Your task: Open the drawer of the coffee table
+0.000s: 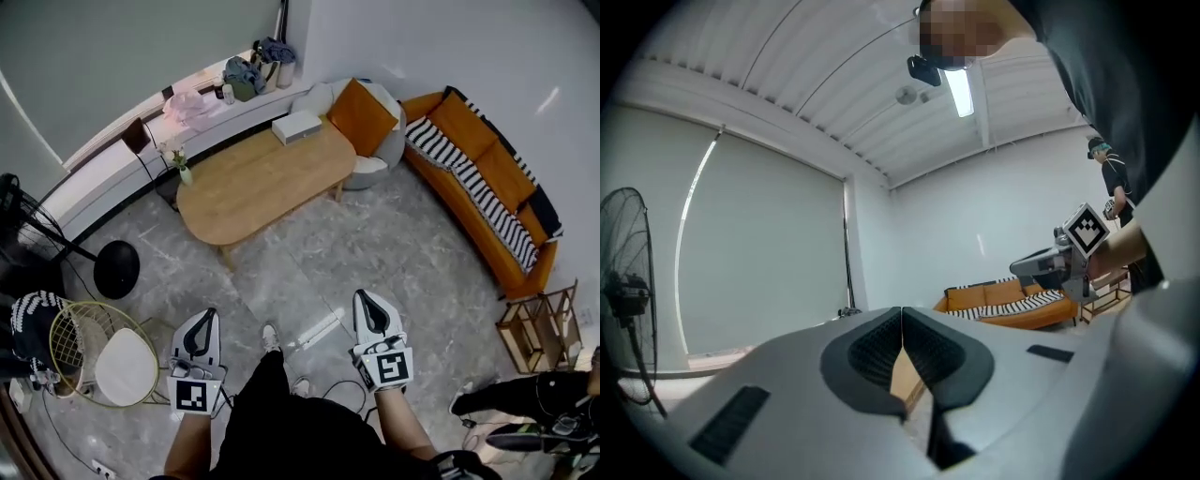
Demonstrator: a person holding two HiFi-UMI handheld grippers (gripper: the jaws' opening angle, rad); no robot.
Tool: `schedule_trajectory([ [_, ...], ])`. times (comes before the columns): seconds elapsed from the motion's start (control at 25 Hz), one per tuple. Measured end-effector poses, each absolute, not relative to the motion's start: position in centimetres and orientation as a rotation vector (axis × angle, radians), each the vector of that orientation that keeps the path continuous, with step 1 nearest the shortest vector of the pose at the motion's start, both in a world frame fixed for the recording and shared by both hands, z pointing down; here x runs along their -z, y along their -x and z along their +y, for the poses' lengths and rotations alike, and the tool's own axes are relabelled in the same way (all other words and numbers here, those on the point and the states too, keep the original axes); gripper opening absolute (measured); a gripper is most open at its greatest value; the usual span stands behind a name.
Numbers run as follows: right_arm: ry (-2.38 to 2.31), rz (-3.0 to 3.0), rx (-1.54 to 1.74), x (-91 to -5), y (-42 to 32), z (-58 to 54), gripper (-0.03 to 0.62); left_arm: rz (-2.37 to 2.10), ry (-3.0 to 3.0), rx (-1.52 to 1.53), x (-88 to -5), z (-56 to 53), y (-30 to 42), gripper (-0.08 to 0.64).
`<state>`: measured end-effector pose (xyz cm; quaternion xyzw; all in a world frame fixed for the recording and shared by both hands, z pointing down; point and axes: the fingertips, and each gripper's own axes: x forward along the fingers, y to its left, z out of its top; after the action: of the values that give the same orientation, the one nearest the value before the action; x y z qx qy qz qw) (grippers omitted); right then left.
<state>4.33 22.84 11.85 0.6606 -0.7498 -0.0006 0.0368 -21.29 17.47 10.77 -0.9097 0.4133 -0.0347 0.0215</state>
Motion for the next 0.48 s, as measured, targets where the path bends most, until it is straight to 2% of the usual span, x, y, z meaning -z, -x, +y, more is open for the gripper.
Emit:
schedule_trajectory([
  [0.24, -2.026, -2.289, 0.082, -9.2, -4.1, 12.9, 0.005, 1.227, 2.868, 0.049, -10.3, 7.8, 20.0, 0.008],
  [0.48, -2.069, -2.225, 0.095, -8.4, -4.3, 8.4, 0.005, 1.119, 2.917, 0.003, -10.2, 2.0, 18.7, 0.008],
])
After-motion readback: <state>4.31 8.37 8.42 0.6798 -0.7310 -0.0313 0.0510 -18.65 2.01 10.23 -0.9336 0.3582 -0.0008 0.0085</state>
